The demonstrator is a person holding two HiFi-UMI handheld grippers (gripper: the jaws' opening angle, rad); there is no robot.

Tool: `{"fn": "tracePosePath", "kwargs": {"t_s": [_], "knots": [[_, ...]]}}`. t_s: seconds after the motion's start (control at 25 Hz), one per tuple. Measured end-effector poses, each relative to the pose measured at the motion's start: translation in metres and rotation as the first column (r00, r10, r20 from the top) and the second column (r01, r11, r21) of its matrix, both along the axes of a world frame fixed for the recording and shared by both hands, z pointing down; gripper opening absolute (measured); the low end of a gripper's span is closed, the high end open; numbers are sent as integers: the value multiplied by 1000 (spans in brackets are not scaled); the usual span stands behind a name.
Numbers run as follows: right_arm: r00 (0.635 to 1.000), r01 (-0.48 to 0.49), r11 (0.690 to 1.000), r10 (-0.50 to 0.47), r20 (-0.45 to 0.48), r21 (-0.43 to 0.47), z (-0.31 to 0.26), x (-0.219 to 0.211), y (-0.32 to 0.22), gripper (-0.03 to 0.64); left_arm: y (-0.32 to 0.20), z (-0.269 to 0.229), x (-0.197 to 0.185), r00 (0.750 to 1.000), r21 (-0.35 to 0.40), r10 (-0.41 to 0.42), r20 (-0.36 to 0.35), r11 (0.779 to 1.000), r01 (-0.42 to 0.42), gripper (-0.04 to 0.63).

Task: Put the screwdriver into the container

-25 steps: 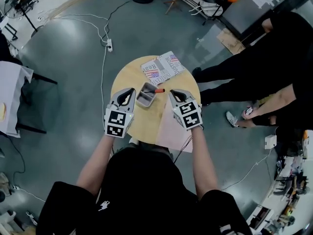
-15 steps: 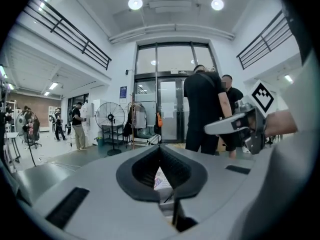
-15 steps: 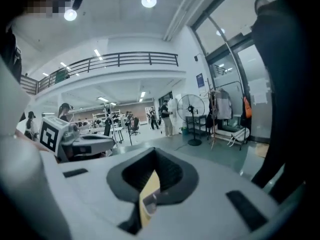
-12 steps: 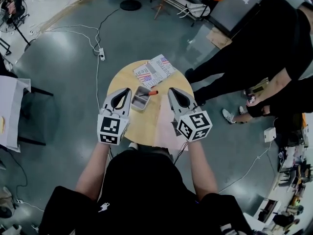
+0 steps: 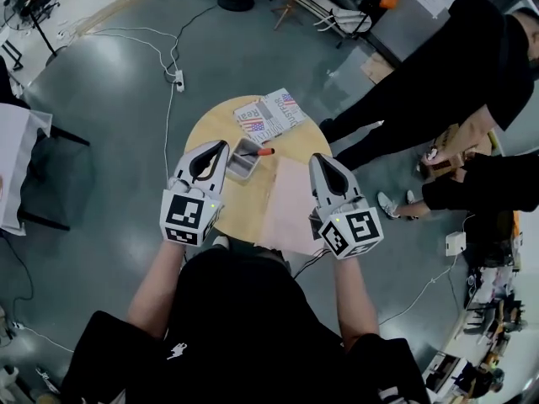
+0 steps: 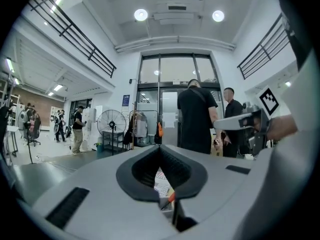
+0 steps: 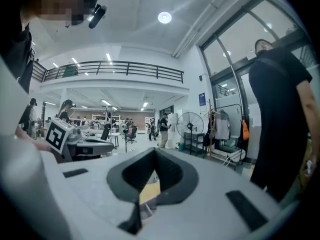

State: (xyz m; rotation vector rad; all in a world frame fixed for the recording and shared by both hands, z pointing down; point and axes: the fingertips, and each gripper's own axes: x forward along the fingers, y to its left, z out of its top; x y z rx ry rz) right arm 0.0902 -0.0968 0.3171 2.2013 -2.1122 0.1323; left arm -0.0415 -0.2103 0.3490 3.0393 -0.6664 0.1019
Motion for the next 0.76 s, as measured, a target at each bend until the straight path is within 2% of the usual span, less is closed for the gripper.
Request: {"fn": "tracePosePath", "kwargs": {"t_s": [0.32,0.76], "knots": [[1000,19,1000,-19,19,2,1,-9,1,2,3,0,-14,999,-1,-32,6,999,32,3],[1000,-6,1000,6,29,-8,10,-8,0,2,3,8,-12,1000,18,-17,22,1000,17,3]]}}
